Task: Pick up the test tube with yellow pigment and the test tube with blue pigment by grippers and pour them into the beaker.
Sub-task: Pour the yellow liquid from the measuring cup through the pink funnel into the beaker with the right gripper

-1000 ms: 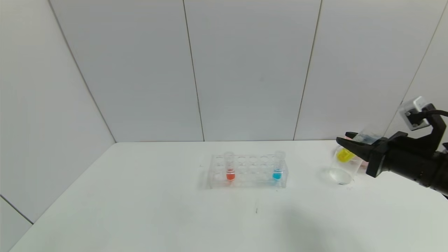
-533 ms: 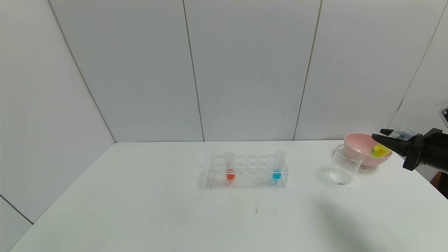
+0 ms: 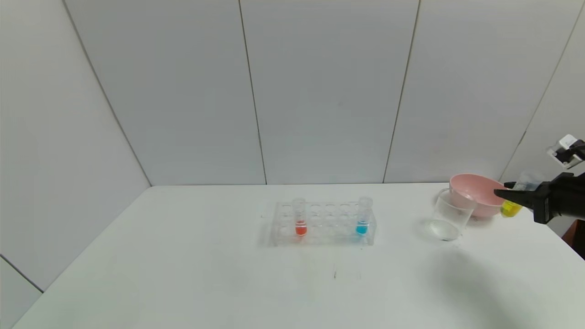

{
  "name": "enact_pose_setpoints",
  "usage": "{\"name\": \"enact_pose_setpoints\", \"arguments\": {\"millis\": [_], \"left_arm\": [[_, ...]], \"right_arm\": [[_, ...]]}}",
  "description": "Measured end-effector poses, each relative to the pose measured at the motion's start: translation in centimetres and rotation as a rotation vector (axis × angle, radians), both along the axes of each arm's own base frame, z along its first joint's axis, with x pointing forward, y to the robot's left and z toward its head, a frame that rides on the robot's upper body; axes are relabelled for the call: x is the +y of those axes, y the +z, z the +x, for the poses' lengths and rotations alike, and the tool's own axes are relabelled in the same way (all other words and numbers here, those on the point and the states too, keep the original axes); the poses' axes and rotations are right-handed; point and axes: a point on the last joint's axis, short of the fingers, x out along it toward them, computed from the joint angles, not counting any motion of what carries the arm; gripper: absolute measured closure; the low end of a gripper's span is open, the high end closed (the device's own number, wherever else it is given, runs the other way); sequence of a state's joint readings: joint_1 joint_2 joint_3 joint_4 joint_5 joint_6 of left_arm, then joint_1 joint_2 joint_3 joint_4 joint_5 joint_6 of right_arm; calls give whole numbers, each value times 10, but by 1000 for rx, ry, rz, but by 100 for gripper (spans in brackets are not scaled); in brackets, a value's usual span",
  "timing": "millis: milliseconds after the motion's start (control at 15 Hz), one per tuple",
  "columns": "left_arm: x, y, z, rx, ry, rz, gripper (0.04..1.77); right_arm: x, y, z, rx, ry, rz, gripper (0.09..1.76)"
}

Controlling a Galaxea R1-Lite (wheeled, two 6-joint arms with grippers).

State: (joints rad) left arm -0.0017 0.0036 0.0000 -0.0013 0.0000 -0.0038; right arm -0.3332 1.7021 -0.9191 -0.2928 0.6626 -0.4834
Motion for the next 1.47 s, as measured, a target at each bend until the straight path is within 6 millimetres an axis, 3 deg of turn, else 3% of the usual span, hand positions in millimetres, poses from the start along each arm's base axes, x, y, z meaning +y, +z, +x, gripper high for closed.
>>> {"name": "enact_pose_setpoints", "arguments": {"millis": [200, 600, 1067, 1467], "left_arm": [[0, 0, 0, 0, 0, 0, 5], [0, 0, 0, 0, 0, 0, 5], [0, 0, 0, 0, 0, 0, 5], [0, 0, 0, 0, 0, 0, 5]], "right_arm": [[-8, 18, 10, 20, 32, -82, 125], [-15, 29, 30, 119, 31, -298, 125], [4, 26, 62, 121, 51, -455, 125], [13, 23, 77, 127, 42, -620, 125]]}}
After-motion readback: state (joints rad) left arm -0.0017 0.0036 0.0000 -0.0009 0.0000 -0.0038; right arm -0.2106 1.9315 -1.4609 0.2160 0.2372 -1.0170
